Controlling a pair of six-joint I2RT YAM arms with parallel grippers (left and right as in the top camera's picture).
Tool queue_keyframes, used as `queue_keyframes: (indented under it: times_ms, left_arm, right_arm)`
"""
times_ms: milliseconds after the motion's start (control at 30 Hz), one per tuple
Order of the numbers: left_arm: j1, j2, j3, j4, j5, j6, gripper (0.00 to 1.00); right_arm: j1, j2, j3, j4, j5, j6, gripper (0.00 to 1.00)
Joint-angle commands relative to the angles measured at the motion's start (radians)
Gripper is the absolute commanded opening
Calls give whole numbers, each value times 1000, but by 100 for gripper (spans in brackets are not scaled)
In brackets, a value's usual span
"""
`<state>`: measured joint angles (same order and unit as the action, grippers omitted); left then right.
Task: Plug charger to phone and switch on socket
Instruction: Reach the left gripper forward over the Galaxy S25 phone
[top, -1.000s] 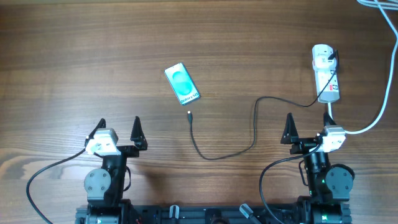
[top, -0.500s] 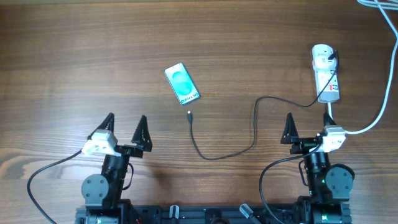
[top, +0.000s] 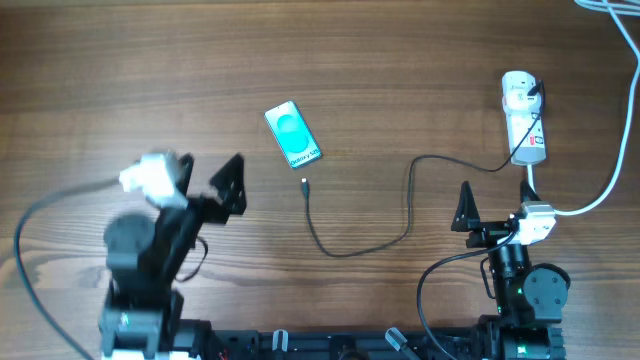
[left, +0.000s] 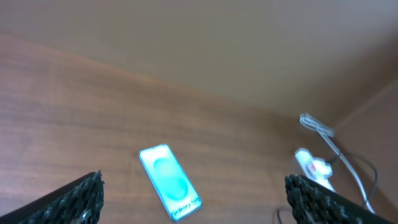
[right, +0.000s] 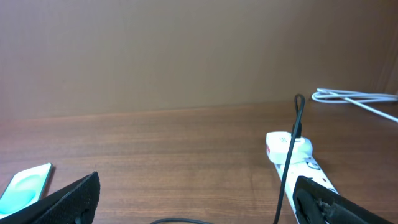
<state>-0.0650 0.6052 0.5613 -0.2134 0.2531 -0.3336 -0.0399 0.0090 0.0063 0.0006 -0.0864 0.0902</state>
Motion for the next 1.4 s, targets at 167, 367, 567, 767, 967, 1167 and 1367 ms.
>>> queue_keyframes:
  times_ms: [167,367,567,767,967,1167,1367]
  left_arm:
    - [-185,499,478,-263,-193,68,100]
    - [-291,740,690,-412,-255,56,100]
    - [-337,851,724,-402,-204,57,100]
    - [-337,861,724,-376,-129,57,100]
    - [-337,861,724,-366,-118,57,100]
    - [-337,864,724,-378,-217,-53,100]
    - [-336,896,734,-398,-311,-271,100]
  right_arm:
    - [3,2,-1,3,-15,15,100]
    - [3,2,-1,3,-15,15,100]
    - [3,2,-1,3,-15,15,100]
    - [3,2,-1,3,-14,15,100]
    - [3,2,-1,3,-15,16,100]
    - [3,2,-1,3,-15,15,100]
    - [3,2,-1,3,-15,15,100]
